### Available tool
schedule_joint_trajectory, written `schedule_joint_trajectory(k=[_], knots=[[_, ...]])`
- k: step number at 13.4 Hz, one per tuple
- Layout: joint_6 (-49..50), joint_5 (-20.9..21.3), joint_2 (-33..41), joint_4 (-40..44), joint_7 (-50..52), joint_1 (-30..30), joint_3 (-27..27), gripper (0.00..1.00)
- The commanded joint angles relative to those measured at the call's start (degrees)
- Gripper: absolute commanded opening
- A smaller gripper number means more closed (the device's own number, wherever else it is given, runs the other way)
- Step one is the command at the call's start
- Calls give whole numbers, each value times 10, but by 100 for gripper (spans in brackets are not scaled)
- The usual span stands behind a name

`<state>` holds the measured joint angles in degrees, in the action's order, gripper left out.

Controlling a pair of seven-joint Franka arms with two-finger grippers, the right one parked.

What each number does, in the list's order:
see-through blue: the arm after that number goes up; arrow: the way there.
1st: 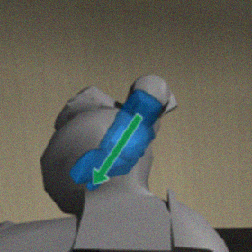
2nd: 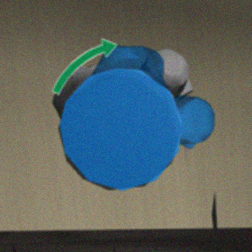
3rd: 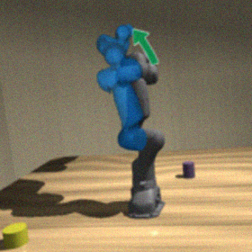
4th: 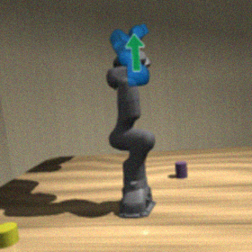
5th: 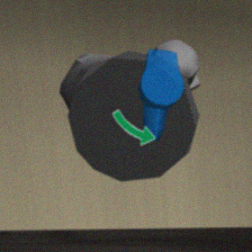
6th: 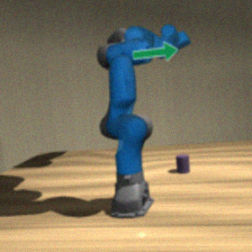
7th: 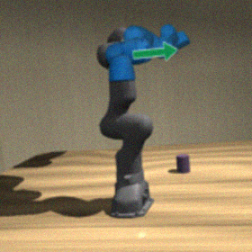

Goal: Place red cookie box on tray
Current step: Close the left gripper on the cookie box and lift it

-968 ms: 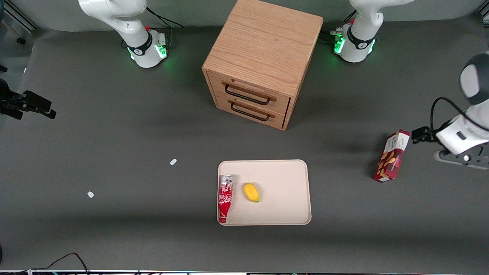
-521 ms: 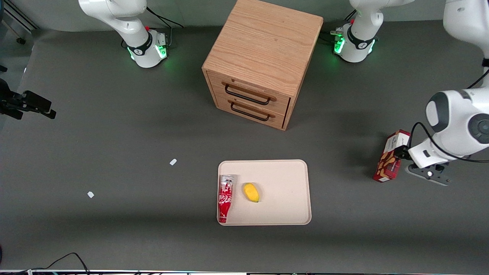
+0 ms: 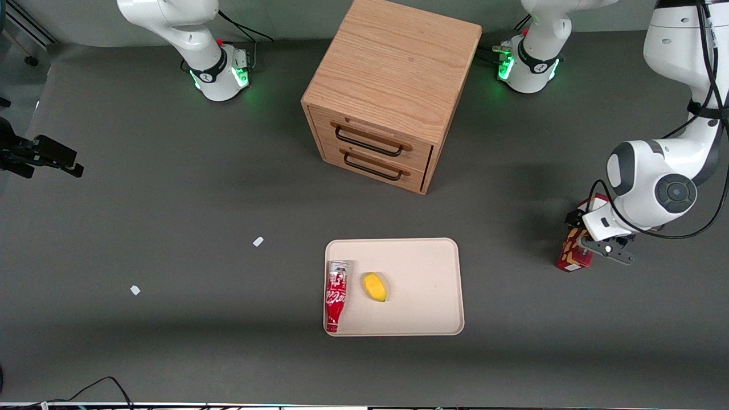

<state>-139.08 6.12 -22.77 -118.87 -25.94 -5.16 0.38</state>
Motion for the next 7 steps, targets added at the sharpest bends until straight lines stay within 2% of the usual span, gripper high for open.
schedule_joint_trajectory(k=[1,2,3,7], knots=[[-4,-5,2,-7,-10,4,-3,21],[-2,-5,3,-5,-10,5,-3,3],[1,-6,3,-2,-9,5,-3,0],[5,-8,6,11,-7,7,-3,0]])
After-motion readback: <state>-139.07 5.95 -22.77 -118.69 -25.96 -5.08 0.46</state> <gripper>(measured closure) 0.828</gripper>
